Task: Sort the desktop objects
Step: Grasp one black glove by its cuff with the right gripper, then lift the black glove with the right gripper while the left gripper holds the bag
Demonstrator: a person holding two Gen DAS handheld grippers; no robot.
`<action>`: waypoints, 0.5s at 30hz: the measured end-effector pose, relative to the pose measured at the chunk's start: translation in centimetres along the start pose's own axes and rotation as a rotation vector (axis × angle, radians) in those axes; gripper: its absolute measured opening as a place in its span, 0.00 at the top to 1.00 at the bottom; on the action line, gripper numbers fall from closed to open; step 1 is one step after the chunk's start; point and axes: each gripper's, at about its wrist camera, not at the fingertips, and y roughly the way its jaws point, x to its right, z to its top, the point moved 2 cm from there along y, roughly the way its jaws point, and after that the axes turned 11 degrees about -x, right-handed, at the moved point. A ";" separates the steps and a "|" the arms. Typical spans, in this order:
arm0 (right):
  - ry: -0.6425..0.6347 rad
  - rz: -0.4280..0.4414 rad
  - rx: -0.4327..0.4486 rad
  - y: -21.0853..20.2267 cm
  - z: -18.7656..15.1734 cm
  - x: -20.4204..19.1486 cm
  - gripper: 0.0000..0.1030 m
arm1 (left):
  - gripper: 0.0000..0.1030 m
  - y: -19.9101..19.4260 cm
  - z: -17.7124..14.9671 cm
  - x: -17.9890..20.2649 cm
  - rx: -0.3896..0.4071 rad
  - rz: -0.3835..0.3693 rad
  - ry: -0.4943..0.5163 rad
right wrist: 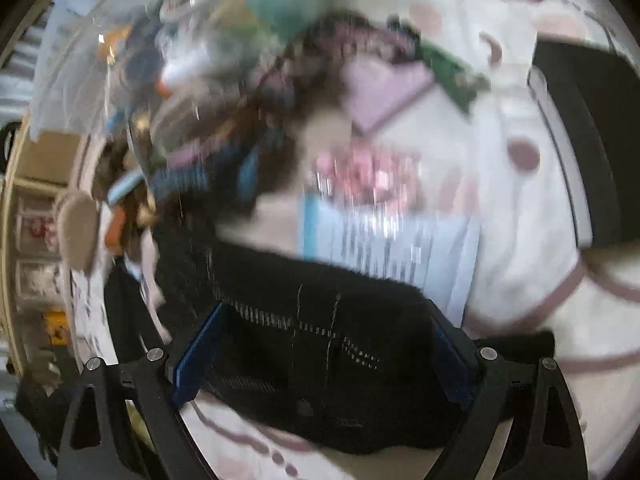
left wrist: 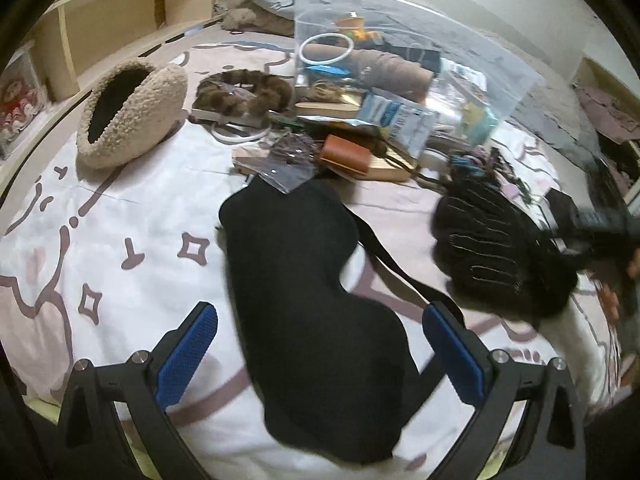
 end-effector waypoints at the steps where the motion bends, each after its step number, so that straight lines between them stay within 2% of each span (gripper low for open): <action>1: -0.020 -0.009 -0.007 0.0 -0.5 -0.3 0.10 | 0.00 0.3 0.3 -0.1 -0.005 0.004 -0.011; 5: -0.088 -0.034 -0.032 -0.1 -2.1 -1.3 0.10 | 0.00 1.9 1.2 -0.4 -0.037 0.025 -0.051; 9: -0.170 -0.105 0.006 -1.0 -3.1 -2.1 0.10 | 0.00 3.6 1.8 -1.2 -0.053 0.094 -0.094; 11: -0.215 -0.163 0.057 -1.7 -3.3 -2.4 0.10 | 0.00 4.4 1.9 -1.7 -0.061 0.113 -0.119; 15: -0.411 -0.343 0.258 -3.7 -3.9 -4.0 0.10 | 0.00 5.5 1.6 -2.2 -0.079 0.121 -0.156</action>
